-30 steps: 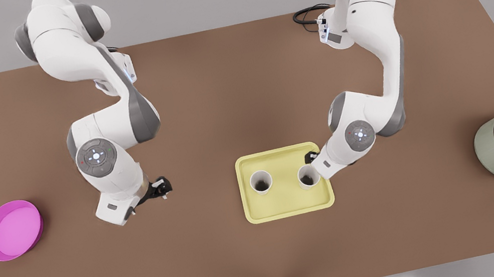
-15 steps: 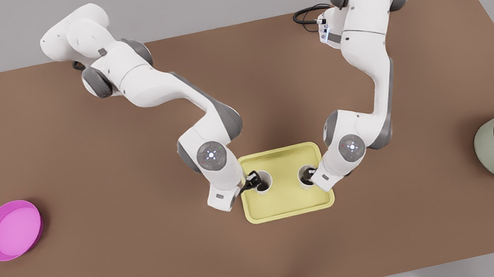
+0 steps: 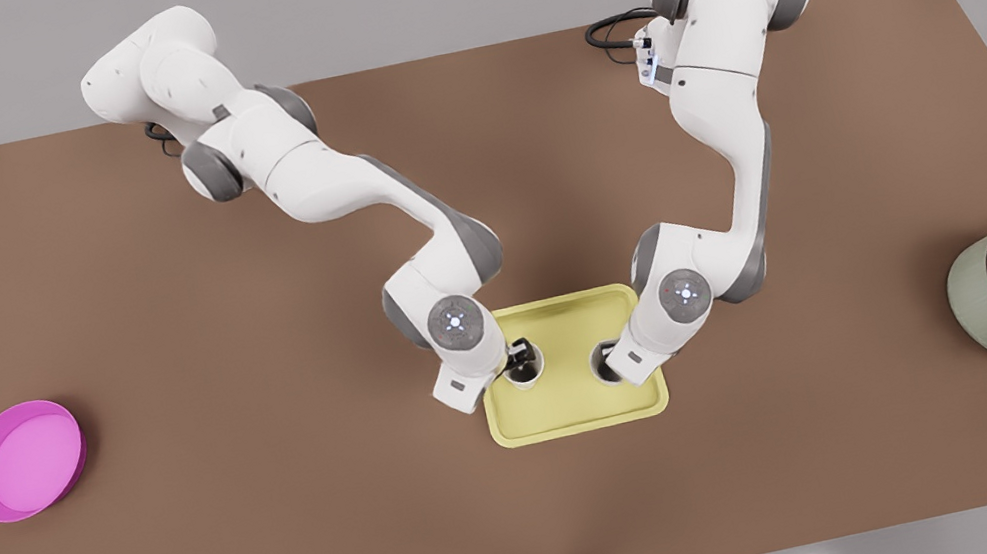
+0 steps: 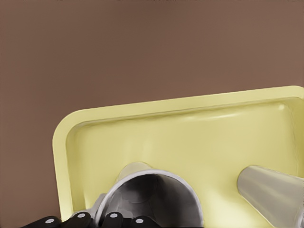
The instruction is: Use the left arm to pick up the white IKEA cup from the tray and place it on the middle-left position; use the right arm to pick up the white IKEA cup from the tray and place it on the middle-right position
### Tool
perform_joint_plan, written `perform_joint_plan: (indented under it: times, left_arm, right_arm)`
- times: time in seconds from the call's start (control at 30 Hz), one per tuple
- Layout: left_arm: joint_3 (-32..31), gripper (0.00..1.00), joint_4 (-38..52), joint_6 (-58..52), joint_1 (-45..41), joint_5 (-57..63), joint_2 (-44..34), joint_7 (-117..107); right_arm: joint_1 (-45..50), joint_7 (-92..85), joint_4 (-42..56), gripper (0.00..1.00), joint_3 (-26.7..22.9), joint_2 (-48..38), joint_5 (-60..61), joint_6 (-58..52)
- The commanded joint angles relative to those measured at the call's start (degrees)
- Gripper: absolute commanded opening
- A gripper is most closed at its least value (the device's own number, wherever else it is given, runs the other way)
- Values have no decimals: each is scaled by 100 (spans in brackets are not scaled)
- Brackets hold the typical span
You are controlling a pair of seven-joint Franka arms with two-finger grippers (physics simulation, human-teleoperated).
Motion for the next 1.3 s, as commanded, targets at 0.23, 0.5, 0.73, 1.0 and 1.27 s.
perform_joint_plan:
  times: [0.23,0.5,0.73,1.0,1.27]
  left_arm:
    - [73,17,529,-1087,736,11,-323,-103]
    - [47,17,520,328,1940,-190,318,1383]
    - [20,35,529,689,1905,-332,521,1400]
    - [12,100,555,-576,1782,240,-41,1400]
    - [108,100,323,-3453,1703,389,-2833,1963]
  right_arm:
    - [38,570,-70,75,168,243,42,301]
    - [91,570,-70,33,186,322,42,460]
    - [82,614,-70,22,186,304,42,433]
    - [-541,-36,-2002,21,651,-1312,-2,854]
    - [-1438,-1276,-4411,22,959,-2543,-450,1628]
